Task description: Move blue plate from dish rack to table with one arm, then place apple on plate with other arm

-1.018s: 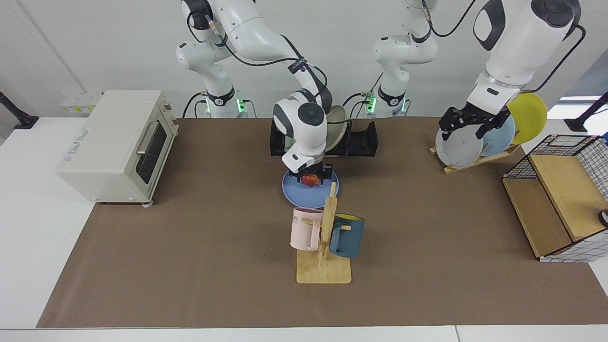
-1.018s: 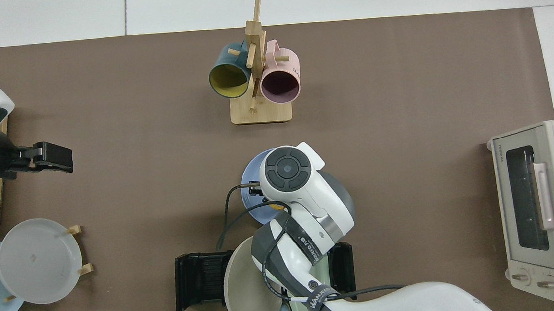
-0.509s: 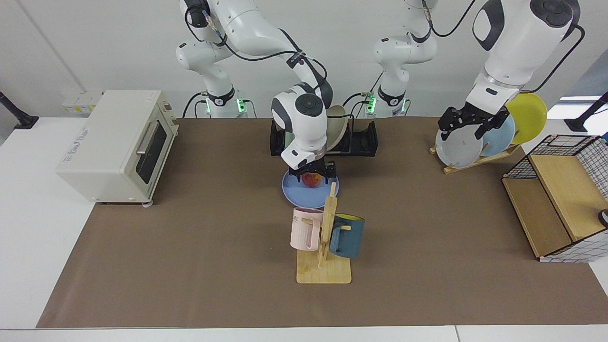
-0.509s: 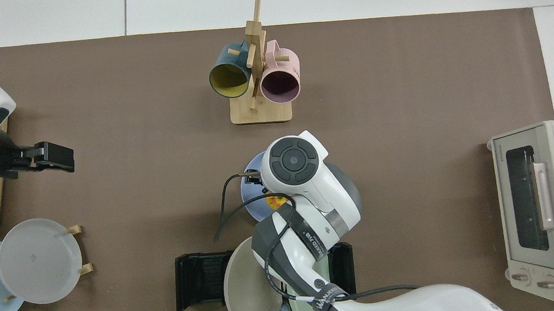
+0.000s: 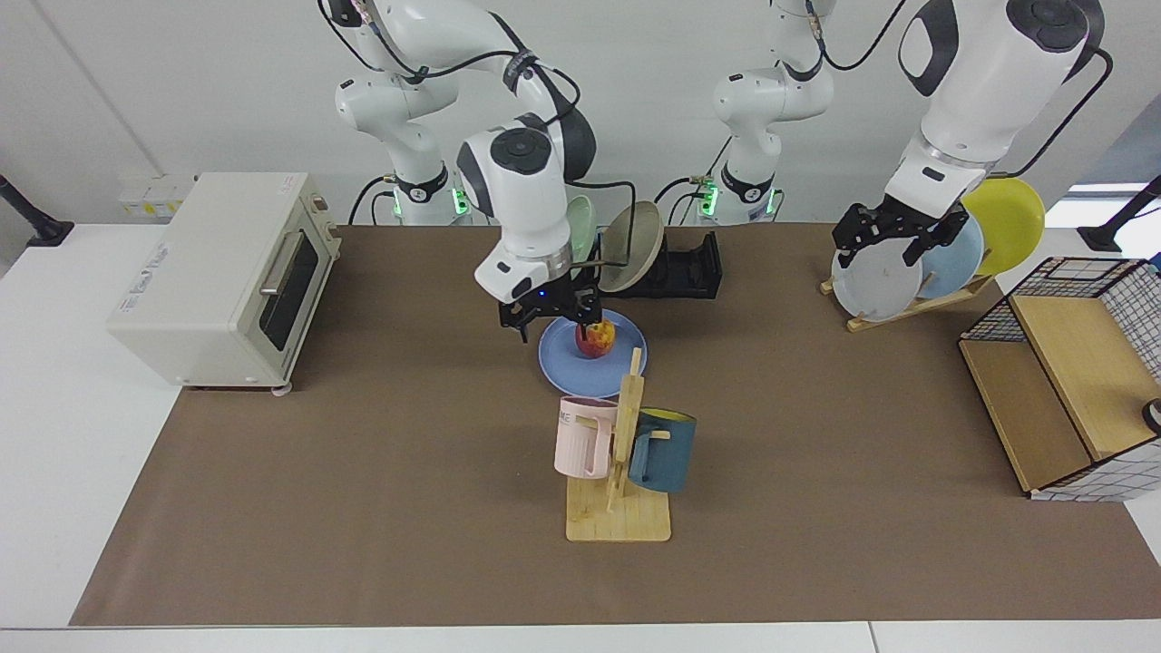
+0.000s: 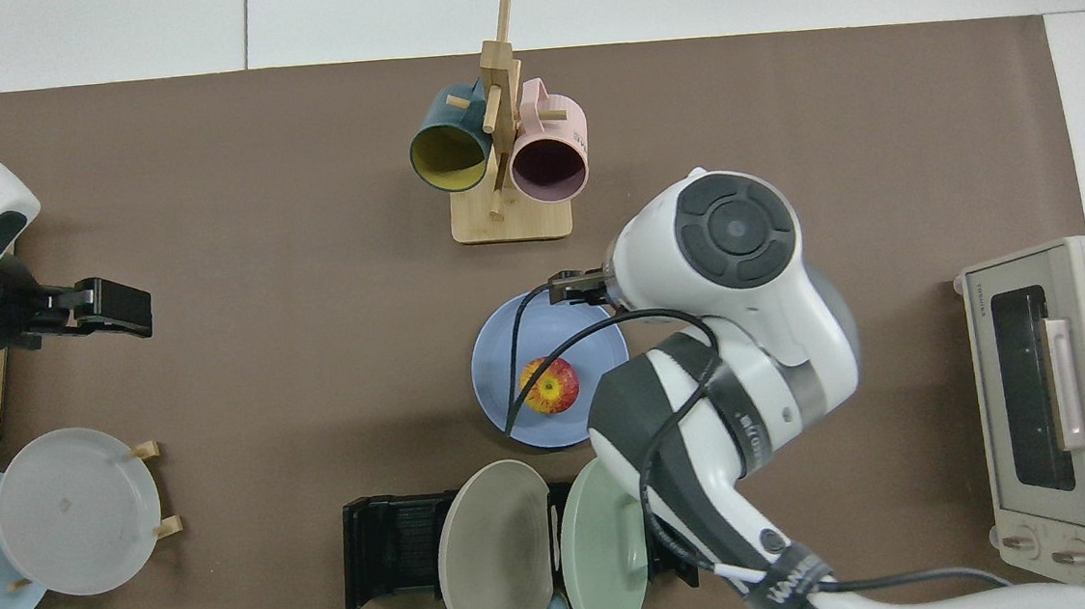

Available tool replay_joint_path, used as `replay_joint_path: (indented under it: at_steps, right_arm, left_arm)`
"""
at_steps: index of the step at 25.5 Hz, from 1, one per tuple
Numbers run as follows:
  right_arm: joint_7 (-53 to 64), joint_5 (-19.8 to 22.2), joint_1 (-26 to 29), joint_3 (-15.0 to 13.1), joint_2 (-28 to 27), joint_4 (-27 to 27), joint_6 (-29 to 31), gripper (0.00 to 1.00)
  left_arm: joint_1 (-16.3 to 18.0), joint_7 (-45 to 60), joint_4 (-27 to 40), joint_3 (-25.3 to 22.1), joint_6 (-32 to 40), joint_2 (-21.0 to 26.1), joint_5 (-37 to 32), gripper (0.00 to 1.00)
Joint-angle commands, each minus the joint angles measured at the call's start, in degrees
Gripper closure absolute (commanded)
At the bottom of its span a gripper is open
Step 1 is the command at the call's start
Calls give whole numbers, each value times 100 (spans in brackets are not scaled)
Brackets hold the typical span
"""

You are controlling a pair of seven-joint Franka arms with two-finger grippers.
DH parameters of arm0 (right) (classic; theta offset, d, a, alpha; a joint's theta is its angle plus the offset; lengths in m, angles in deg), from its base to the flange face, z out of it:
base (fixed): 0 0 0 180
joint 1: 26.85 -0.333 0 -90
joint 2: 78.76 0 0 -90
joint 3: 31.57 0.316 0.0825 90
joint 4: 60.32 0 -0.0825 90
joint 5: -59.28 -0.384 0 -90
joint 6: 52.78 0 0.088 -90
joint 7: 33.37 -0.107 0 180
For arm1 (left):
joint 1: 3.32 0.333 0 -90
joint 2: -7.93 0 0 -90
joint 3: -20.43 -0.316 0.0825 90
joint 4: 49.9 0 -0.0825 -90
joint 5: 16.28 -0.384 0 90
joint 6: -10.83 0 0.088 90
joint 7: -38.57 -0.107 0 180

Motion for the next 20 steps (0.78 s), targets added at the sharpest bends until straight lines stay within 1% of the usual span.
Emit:
replay_joint_path:
  at_steps: [1,4,9,13,16,20]
  right_arm:
    - [968,64,572,65,394,-79,-367,0]
    - [1470,213,801,39,552,-79,-420,0]
    - [1892,231,1205,39,859,-79,-551,0]
    - [2331,240,1539,30,1079,-71,-736,0]
    - [2832,223,1767,21,1150,69,-1017,0]
    - [3097,205,2057,12,1168,210,-1491,0]
  left_arm:
    - [74,71,124,70,-116,-81,-85,0]
    - [74,62,124,61,-116,-81,-85,0]
    - [56,45,133,-27,-116,-81,-93,0]
    - [-163,80,124,-290,-125,-81,-41,0]
    - [-172,71,107,-282,-125,-90,-23,0]
    - [-172,45,107,-273,-248,-90,160,0]
